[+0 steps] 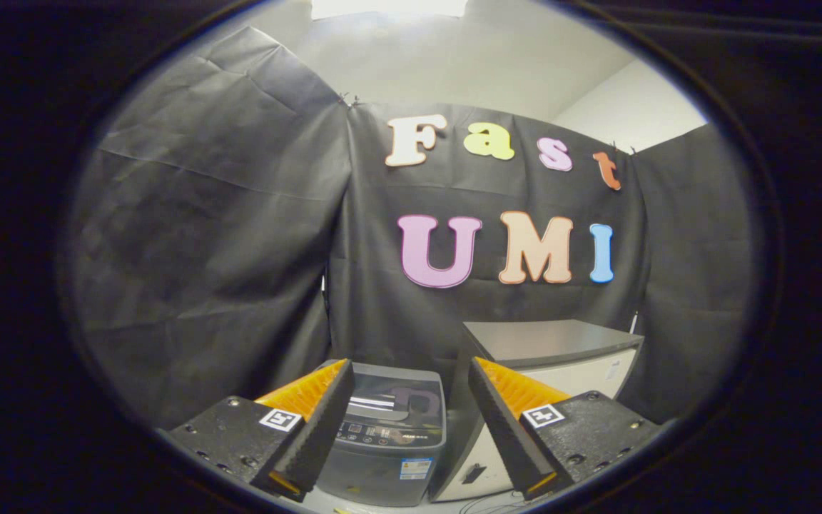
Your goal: Put the clothes into the washing machine and then close the washing machine lid.
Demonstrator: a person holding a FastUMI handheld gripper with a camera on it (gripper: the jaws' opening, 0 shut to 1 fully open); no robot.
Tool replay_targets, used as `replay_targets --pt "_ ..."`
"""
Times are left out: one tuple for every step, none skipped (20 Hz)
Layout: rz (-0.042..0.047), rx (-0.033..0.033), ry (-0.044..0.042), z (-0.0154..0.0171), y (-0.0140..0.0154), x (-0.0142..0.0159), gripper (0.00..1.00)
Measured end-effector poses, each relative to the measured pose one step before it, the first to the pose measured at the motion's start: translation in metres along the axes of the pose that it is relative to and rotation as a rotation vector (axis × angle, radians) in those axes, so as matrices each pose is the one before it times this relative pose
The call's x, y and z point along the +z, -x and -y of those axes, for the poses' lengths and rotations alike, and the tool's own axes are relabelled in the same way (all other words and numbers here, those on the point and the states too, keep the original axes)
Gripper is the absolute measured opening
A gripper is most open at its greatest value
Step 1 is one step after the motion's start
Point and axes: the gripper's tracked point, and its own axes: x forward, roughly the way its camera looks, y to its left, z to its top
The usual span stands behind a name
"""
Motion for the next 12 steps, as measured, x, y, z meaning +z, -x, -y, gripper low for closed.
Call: replay_targets --pt "0.00803 0.00185 0.00557 -0.00095 0.00227 0.00224 0.97" --pt "-0.00003 0.00199 0.00030 -0.00154 0.00201 0.00031 0.97" --pt "0.00158 0.00363 0.00120 -0.00061 -0.00055 -0.00183 0.97" --pt "0.00112 0.00195 -0.00146 -0.00023 -0.00014 -0.00010 0.97" --pt "-0.00346 -0.00230 0.00483 0.00092 -0.00121 -0.00156 0.97" --pt "-0.00199 0.00274 0.00162 -0.00009 0.00120 -0.00053 0.97" --pt "0.00185 0.00308 0.00035 -0.00134 0.00055 -0.00004 0.97" --pt "0.00020 0.00613 -0.00368 -0.00150 0.00078 -0.00013 0.97" --pt "0.00096 0.00558 -0.00647 -0.00197 -0.00010 0.00045 0.97" --pt "0.00271 0.00797 -0.00629 -0.00211 0.00063 0.00088 0.97" --pt "-0.00127 0.00802 -0.00391 -0.00182 -0.00058 -0.00067 0.97" --pt "-0.00321 0.00488 -0.00094 -0.00140 0.00170 -0.00066 0.97"
